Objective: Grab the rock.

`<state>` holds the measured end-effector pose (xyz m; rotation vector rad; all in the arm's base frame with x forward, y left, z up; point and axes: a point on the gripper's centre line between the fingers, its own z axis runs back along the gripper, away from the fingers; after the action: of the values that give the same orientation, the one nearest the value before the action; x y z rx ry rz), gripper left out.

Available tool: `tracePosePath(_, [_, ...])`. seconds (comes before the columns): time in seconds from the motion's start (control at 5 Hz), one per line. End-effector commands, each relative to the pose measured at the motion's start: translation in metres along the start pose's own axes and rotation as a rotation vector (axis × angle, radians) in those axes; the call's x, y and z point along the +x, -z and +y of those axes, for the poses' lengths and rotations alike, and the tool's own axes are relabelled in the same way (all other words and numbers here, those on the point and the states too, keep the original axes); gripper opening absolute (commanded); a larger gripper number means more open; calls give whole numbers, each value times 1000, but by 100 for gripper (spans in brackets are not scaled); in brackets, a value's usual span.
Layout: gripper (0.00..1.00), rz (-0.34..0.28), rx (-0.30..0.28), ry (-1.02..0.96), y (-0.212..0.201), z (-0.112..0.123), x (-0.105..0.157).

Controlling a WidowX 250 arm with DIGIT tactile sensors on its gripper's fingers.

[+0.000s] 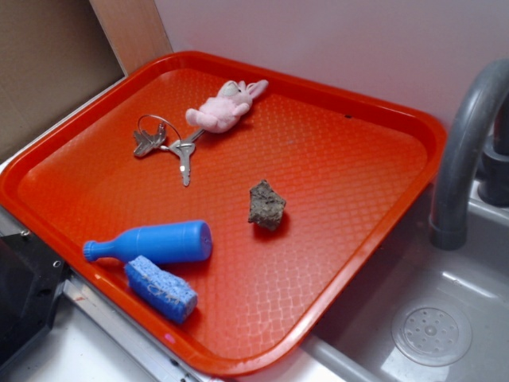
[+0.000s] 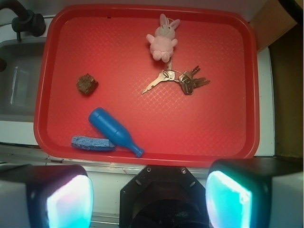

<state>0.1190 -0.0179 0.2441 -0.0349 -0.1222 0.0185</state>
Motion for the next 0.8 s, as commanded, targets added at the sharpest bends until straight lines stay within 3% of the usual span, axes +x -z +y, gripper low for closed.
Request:
tracePosePath(0.0, [100,0,0,0,0,0,0])
tracePosePath(0.2, [100,-112,-36,251,22,-15,28])
tracePosePath(0.4, [100,-159,-84,498,50,-36,55])
tracePosePath(0.6, [100,-152,-98,751,81,-66,75])
